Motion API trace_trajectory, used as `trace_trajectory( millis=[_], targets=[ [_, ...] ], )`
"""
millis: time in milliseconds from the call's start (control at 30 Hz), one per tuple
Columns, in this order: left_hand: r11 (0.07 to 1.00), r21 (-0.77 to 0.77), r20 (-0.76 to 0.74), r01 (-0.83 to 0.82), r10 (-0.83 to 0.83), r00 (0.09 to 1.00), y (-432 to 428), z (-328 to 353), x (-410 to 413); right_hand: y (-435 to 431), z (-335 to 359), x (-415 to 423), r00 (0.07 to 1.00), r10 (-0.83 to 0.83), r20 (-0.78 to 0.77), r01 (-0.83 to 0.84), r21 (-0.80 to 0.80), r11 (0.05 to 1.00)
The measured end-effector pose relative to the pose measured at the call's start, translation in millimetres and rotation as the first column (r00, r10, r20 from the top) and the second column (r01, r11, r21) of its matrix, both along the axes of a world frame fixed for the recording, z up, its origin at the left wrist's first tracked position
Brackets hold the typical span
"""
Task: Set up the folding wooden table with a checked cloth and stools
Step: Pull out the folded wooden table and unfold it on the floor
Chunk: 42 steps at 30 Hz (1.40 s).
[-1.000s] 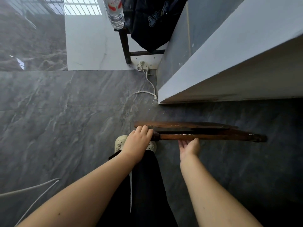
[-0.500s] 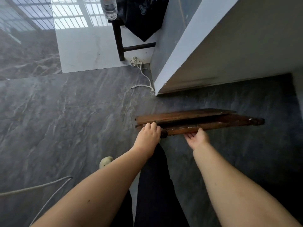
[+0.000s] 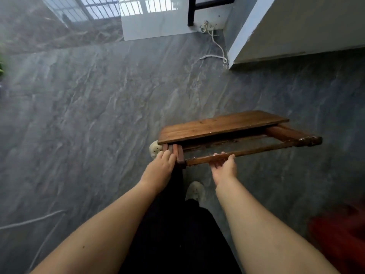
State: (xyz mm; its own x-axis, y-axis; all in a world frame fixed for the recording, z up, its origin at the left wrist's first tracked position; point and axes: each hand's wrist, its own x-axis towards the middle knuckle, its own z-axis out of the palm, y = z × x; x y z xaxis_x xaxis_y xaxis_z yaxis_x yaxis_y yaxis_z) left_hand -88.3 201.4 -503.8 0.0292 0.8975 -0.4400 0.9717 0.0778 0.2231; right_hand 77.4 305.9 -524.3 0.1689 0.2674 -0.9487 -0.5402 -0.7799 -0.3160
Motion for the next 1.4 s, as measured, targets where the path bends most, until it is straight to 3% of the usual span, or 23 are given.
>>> trace_trajectory(
  millis=[167, 433, 633, 867, 1000, 1133, 1300, 1400],
  targets=[
    [0.981, -0.141, 0.124, -0.13, 0.147, 0.981, -141.3, -4.3, 9.7, -128.7, -7.8, 7.9, 0.995, 0.096, -0.021, -0.096, -0.009, 0.995],
    [0.92, -0.183, 0.206, -0.346, 0.38, 0.902, -340.0, -1.7, 57.7, -300.4, -15.6, 29.3, 0.94, 0.328, 0.098, -0.328, -0.015, 0.944],
    [0.916, -0.21, 0.168, -0.342, 0.378, 0.91, -479.9, -1.1, 73.2, -418.9, -2.3, 20.6, 0.817, 0.552, 0.167, -0.55, -0.062, 0.833],
    [0.788, -0.332, 0.155, -0.518, 0.587, 0.795, -575.3, 14.7, 137.6, -509.1, -10.5, 45.7, 0.665, 0.718, 0.205, -0.721, -0.075, 0.689],
    [0.677, -0.338, 0.15, -0.654, 0.725, 0.673, -595.2, 14.6, 185.0, -522.4, -17.2, 68.2, 0.553, 0.797, 0.245, -0.812, -0.057, 0.581],
    [0.627, -0.313, 0.16, -0.713, 0.775, 0.611, -601.1, 17.6, 225.1, -524.1, -13.6, 79.9, 0.309, 0.896, 0.319, -0.932, -0.084, 0.352],
    [0.55, -0.313, 0.185, -0.774, 0.835, 0.518, -599.9, 18.7, 256.2, -522.8, -16.3, 82.2, 0.055, 0.897, 0.44, -0.991, -0.086, 0.102],
    [0.539, -0.329, 0.213, -0.775, 0.842, 0.496, -601.1, 16.3, 262.1, -530.4, -9.7, 78.9, 0.002, 0.865, 0.502, -0.995, -0.088, 0.053]
  ],
)
